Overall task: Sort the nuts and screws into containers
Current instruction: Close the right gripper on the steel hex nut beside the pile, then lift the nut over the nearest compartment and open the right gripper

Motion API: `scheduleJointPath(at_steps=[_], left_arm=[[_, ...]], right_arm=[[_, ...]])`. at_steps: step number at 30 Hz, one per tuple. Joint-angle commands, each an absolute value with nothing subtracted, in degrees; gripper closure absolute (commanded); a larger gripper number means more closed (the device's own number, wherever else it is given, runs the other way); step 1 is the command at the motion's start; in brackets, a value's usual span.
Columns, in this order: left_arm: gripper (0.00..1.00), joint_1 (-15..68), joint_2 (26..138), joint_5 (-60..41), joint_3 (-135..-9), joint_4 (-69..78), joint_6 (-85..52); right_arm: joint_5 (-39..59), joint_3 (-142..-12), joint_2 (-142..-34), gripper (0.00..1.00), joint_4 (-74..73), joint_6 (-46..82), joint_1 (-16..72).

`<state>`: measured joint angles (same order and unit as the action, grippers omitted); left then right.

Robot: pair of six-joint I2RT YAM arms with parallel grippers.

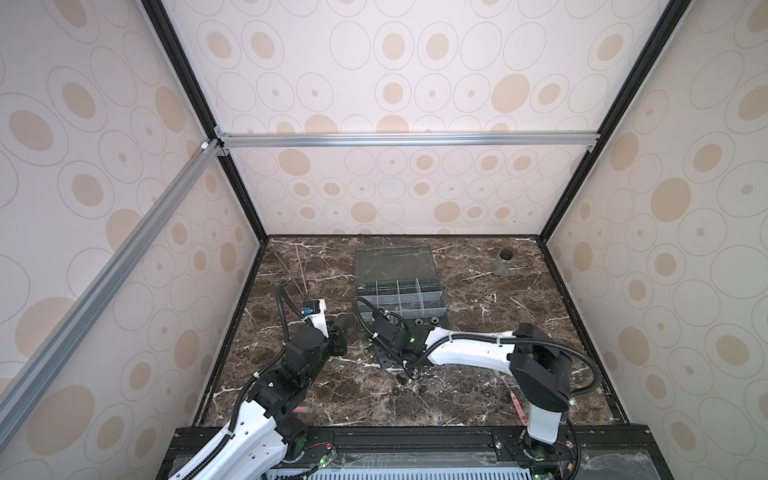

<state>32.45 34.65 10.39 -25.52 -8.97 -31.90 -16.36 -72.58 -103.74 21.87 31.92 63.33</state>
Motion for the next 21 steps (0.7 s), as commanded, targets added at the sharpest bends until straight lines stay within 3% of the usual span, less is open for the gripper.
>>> scheduleJointPath(at_steps=[1,9,21], left_arm=[[0.58,31.97,35.2,8.34,-27.07,-8.99,-30.44],[0.58,31.96,39.68,4.64,-27.18,-7.41,-29.77],[0.58,31.9,40.35,-0.17,-24.61,-3.45,-29.45]], right_arm=[[-21.25,-72.77,-99.01,0.78,23.71,31.17,62.49],[-24.22,-72.86,-96.39,0.78,26.67,28.85,56.18],[-18.5,-73.83,-100.55,0.77,24.9,27.77,47.37]])
